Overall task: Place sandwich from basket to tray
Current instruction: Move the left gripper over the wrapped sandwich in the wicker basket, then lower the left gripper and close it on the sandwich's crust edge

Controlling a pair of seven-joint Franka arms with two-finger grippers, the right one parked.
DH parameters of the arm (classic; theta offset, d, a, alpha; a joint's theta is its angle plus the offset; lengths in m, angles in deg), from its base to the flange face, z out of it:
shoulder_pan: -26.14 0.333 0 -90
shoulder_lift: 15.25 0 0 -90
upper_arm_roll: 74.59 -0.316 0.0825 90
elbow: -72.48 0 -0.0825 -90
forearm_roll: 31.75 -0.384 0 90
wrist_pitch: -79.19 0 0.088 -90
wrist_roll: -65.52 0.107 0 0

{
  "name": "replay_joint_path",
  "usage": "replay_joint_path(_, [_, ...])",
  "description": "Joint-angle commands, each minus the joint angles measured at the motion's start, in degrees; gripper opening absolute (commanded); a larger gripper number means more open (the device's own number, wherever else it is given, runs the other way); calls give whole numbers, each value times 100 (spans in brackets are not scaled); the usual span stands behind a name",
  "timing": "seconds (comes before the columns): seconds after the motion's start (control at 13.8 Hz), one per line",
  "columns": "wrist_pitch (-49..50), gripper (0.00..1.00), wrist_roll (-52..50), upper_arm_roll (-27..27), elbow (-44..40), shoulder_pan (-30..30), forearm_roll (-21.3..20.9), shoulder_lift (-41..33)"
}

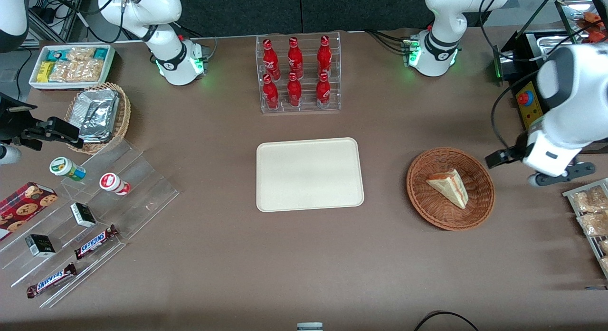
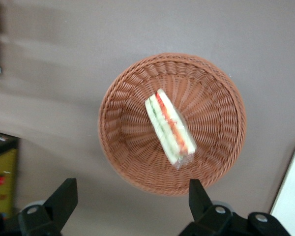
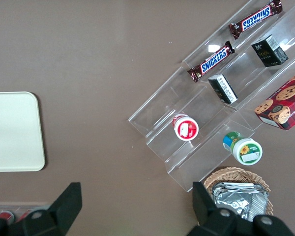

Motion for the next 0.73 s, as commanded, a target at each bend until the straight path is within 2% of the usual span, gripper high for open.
replay_joint_path(0.0, [-1210,100,-1383,142,1118,-62,3,-363])
replay_joint_path(0.15, [-1933,100,-2089,230,1638,-62,12,-302])
replay_joint_path(0.29, [-2173,100,-2389,292,1807,-62,12,-171])
replay_joint_path(0.65, [-2831,100,-2549,310,2027,-62,20,190])
